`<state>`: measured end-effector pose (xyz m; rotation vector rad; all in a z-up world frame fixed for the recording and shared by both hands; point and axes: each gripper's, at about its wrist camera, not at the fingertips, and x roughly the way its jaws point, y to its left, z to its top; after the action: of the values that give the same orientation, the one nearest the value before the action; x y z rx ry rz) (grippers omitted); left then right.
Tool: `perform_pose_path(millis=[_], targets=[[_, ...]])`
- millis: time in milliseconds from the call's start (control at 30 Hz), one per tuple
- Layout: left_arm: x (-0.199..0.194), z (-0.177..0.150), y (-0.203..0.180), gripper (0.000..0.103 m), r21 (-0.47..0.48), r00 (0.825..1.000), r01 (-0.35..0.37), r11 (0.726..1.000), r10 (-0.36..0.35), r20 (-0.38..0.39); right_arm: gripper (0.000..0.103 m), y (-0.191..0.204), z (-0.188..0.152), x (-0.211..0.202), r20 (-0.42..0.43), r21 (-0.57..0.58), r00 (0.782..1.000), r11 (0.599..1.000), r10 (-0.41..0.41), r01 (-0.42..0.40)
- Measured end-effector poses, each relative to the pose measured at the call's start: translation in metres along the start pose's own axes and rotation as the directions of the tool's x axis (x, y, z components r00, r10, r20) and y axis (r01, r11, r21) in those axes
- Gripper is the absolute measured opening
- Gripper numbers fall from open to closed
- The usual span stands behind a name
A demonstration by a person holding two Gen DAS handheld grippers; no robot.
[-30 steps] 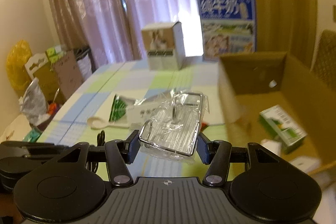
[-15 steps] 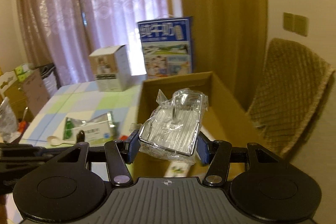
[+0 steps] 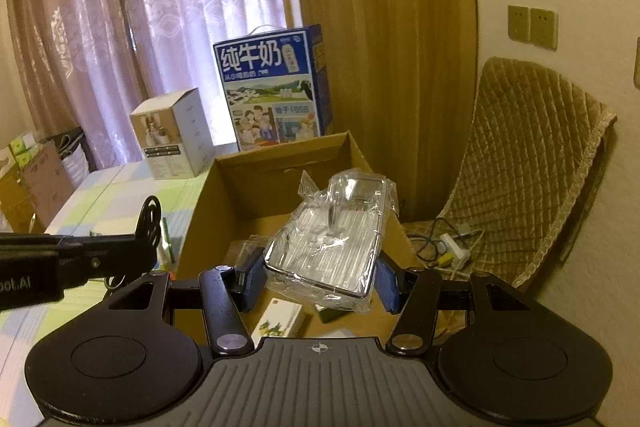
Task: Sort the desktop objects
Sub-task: 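Lift the tray and cable and carry both over the cardboard box, then lower the tray and cable into the cardboard box and open both tools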
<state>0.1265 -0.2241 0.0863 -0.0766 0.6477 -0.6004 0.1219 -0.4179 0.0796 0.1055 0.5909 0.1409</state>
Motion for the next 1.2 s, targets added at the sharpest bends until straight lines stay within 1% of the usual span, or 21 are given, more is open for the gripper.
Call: perform_pose_path(millis=[200, 400, 700, 900, 933, 1000, 1200], targets=[[0.019, 0.008, 0.002, 0.010, -0.038, 1.000, 0.016, 0.999, -0.016, -0.009, 0.053, -0.016, 0.001, 0.006, -0.007, 0.024, 1.000, 1.000, 0.004, -0.003], [0.039, 0.008, 0.004, 0.010, -0.056, 0.999, 0.019, 0.998, -0.020, -0.031, 0.053, -0.025, 0.000, 0.012, -0.018, 0.037, 1.000, 0.999, 0.006, -0.005], [0.057, 0.004, 0.007, 0.010, -0.068, 0.998, 0.007, 0.998, -0.011, -0.054, 0.053, -0.027, -0.001, 0.022, -0.026, 0.037, 1.000, 0.999, 0.017, -0.016], [0.062, 0.004, 0.011, 0.010, -0.074, 0.999, -0.008, 0.997, 0.004, -0.047, 0.053, -0.027, -0.001, 0.024, -0.027, 0.040, 1.000, 0.999, 0.016, -0.015], [0.062, 0.005, 0.012, 0.012, -0.075, 0.999, -0.015, 0.997, 0.012, -0.038, 0.053, -0.027, -0.001, 0.024, -0.028, 0.040, 1.000, 0.999, 0.015, -0.014], [0.061, 0.006, 0.015, 0.022, -0.081, 0.999, -0.028, 0.996, 0.026, -0.029, 0.053, -0.027, -0.001, 0.025, -0.030, 0.037, 0.999, 0.999, 0.013, -0.012], [0.046, 0.004, 0.024, 0.022, -0.082, 0.999, -0.048, 0.995, 0.047, -0.013, 0.053, -0.026, -0.002, 0.026, -0.032, 0.035, 0.999, 0.999, 0.017, -0.016]])
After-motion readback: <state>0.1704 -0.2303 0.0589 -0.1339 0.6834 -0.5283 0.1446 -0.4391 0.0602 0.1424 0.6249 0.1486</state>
